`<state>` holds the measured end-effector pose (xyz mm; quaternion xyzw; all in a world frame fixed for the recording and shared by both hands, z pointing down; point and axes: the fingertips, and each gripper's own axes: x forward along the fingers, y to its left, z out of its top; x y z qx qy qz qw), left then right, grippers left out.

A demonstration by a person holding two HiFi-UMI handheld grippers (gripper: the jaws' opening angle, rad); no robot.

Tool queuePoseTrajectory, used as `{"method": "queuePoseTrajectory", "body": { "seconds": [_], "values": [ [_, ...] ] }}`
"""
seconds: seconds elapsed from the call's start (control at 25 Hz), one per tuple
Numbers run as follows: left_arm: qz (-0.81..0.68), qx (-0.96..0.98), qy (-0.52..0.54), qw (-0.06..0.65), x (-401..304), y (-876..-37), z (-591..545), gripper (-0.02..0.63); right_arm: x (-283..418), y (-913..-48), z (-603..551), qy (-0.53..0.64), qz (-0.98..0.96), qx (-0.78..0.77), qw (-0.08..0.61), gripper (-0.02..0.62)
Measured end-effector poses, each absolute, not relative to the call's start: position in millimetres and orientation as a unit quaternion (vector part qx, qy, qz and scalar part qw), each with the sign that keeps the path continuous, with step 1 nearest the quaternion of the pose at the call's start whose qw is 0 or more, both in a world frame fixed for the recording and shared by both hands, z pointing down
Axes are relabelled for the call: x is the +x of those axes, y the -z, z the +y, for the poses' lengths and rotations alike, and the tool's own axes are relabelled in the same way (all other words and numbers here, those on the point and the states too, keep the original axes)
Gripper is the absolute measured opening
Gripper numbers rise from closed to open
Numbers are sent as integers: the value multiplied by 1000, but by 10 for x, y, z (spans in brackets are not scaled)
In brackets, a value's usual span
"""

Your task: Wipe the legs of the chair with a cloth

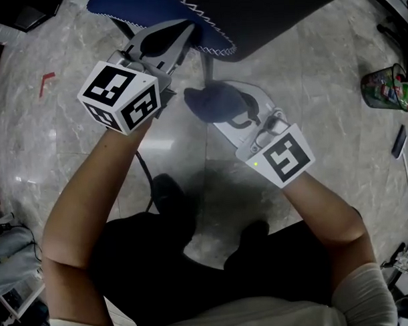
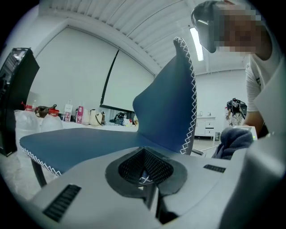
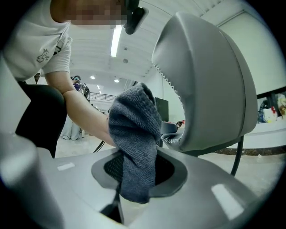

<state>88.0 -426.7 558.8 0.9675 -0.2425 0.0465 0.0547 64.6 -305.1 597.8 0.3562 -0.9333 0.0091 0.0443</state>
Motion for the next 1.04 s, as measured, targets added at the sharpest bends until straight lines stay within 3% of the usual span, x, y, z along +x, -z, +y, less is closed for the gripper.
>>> {"method": "queuePoseTrajectory", "body": {
  "seconds": [1.04],
  "values": [
    [-241,969,-23,52,877,-5462,-4204,6,854,-5779,-3252,-16,-921,388,27,100]
  ]
}}
